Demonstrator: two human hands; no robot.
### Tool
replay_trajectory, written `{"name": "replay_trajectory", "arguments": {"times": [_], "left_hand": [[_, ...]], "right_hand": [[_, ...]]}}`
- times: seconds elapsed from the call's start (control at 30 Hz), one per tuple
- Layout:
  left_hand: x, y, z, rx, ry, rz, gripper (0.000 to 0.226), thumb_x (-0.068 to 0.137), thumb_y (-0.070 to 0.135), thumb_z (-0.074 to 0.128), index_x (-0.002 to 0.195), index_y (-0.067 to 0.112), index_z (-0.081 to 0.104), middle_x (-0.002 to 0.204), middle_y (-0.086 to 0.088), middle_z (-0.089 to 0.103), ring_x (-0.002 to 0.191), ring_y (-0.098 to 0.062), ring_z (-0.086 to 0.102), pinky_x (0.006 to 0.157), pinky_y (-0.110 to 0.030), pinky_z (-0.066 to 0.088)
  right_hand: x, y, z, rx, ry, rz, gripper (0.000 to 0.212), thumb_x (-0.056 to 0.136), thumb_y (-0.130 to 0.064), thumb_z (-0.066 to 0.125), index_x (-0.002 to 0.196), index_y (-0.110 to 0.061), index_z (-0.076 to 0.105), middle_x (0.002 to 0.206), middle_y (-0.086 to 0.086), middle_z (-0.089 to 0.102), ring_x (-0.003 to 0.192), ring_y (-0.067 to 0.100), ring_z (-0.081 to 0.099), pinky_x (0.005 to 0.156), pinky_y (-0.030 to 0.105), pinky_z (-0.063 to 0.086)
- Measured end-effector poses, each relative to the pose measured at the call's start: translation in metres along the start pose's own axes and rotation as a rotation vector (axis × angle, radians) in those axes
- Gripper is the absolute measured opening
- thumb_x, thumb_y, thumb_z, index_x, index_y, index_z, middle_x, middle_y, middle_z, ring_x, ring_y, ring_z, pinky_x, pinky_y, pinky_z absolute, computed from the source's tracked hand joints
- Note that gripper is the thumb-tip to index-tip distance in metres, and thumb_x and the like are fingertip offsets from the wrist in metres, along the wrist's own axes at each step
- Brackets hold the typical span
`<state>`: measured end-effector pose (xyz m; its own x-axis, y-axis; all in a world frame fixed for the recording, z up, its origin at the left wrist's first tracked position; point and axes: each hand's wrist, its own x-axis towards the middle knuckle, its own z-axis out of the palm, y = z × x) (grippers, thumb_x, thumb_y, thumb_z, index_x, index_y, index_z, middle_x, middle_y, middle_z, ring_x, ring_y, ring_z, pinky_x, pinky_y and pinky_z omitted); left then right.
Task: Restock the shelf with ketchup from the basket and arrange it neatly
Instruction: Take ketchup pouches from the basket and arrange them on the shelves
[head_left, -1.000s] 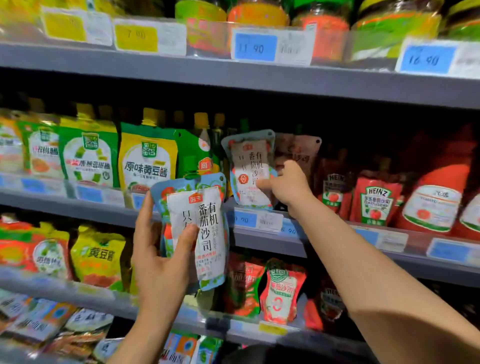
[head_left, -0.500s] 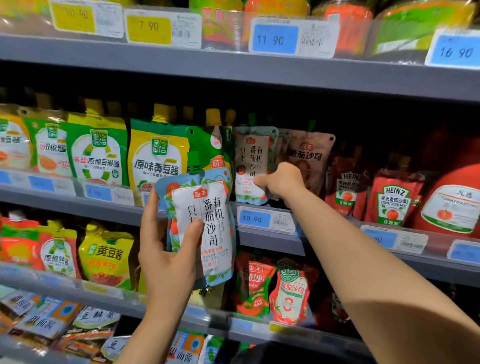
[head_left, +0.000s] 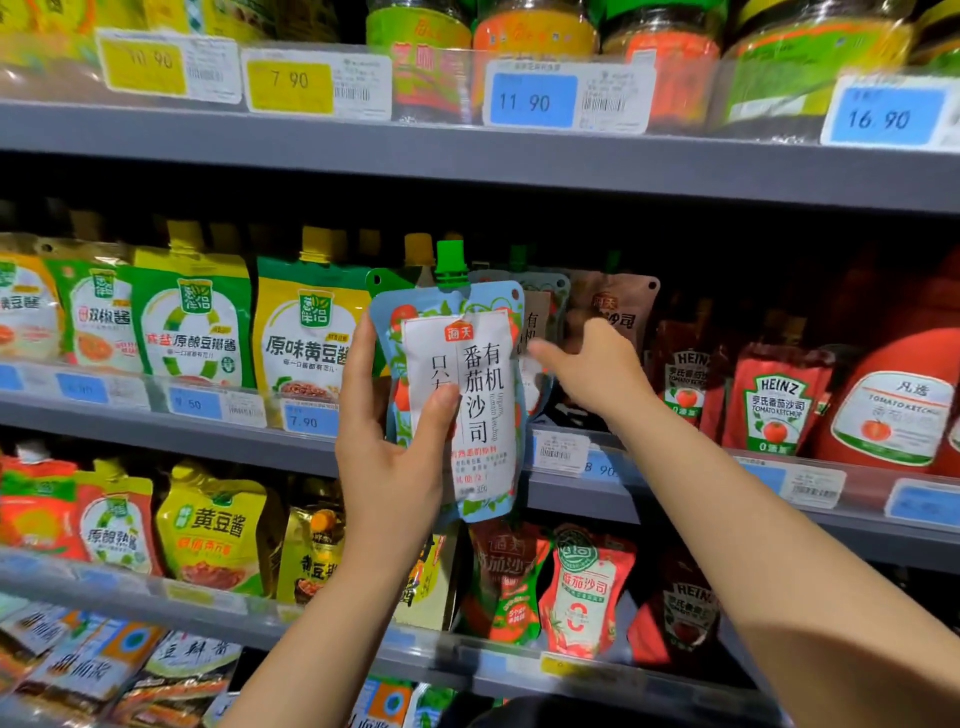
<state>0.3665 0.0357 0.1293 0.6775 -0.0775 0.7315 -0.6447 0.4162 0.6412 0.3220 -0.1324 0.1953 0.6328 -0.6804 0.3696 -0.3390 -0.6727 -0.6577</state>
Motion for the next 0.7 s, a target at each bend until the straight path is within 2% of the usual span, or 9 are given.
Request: {"name": "replay_trajectory", "arguments": {"times": [0.03,0.1,0.2,0.3,0.4,0.47,0.53,0.6,0.7], "left_hand": [[0.005,0.0,0.004,0.0,-0.005,0.017,0.066,0.085,0.019,0.066,0.133,0.047,0.031,0.141,0.024,0.038,0.131,-0.008,0.046,0.102,-0.028,0.046],[0.016,0.0,0.017,-0.051,-0.015,0.028,0.066,0.084,0.015,0.063,0.138,0.037,0.031,0.138,0.022,0.042,0.127,-0.004,0.049,0.099,-0.027,0.048],[0.031,0.004,0.038,-0.131,-0.099,-0.002,0.063,0.086,0.008,0.062,0.137,0.03,0.032,0.126,0.035,0.048,0.116,0.005,0.054,0.087,-0.018,0.05],[0.043,-0.001,0.045,0.015,-0.201,0.021,0.059,0.093,0.014,0.058,0.144,0.026,0.033,0.123,0.035,0.048,0.114,0.006,0.055,0.087,-0.021,0.051],[0.042,-0.011,0.024,0.374,-0.153,0.134,0.048,0.094,0.031,0.052,0.141,0.03,0.042,0.115,0.014,0.057,0.104,-0.007,0.059,0.083,-0.036,0.054],[0.027,-0.018,0.005,0.558,-0.174,0.227,0.04,0.094,0.031,0.05,0.133,0.024,0.051,0.115,0.006,0.06,0.104,-0.011,0.057,0.081,-0.033,0.051],[0.01,-0.028,-0.009,0.709,-0.252,0.258,0.038,0.093,0.034,0.047,0.128,0.021,0.056,0.119,0.004,0.061,0.109,-0.011,0.054,0.083,-0.03,0.048],[-0.002,-0.043,-0.017,0.798,-0.326,0.268,0.039,0.093,0.035,0.046,0.126,0.018,0.058,0.121,0.002,0.063,0.111,-0.014,0.055,0.089,-0.033,0.045],[-0.011,-0.064,-0.025,0.887,-0.383,0.389,0.038,0.091,0.029,0.048,0.124,0.014,0.061,0.126,-0.003,0.06,0.12,-0.021,0.053,0.109,-0.044,0.034]], "right_hand": [[-0.011,0.0,-0.008,0.164,0.016,-0.075,0.038,0.089,-0.047,0.057,0.104,-0.014,0.048,0.085,-0.001,0.058,0.077,0.016,0.056,0.061,0.031,0.044],[-0.037,-0.003,-0.024,0.524,-0.129,-0.178,0.037,0.083,-0.046,0.063,0.112,-0.026,0.052,0.09,-0.005,0.069,0.084,0.014,0.067,0.075,0.035,0.054],[-0.054,-0.008,-0.029,0.691,-0.347,-0.2,0.044,0.077,-0.011,0.074,0.113,-0.024,0.053,0.095,-0.001,0.074,0.085,0.012,0.071,0.067,0.025,0.057],[-0.047,-0.01,-0.025,0.714,-0.221,-0.179,0.044,0.075,0.005,0.072,0.108,-0.017,0.054,0.1,0.003,0.073,0.088,0.016,0.071,0.072,0.032,0.059],[-0.028,-0.009,-0.016,0.841,-0.08,-0.064,0.039,0.076,0.006,0.072,0.098,-0.02,0.053,0.102,0.007,0.071,0.09,0.019,0.071,0.072,0.035,0.059],[-0.015,-0.009,-0.008,0.906,-0.013,0.017,0.04,0.076,0.006,0.073,0.094,-0.02,0.049,0.105,0.007,0.069,0.095,0.022,0.068,0.077,0.04,0.058],[-0.01,-0.006,0.002,0.839,-0.034,0.041,0.04,0.076,0.005,0.073,0.094,-0.02,0.048,0.106,0.004,0.066,0.099,0.021,0.066,0.075,0.034,0.058],[-0.013,-0.002,0.014,0.685,-0.123,0.026,0.04,0.077,0.003,0.073,0.105,-0.017,0.052,0.104,-0.001,0.065,0.097,0.016,0.065,0.062,0.019,0.056],[-0.02,-0.001,0.021,0.422,-0.139,-0.052,0.044,0.08,-0.011,0.074,0.117,-0.02,0.051,0.1,-0.009,0.062,0.079,0.002,0.06,0.055,0.011,0.046]]}}
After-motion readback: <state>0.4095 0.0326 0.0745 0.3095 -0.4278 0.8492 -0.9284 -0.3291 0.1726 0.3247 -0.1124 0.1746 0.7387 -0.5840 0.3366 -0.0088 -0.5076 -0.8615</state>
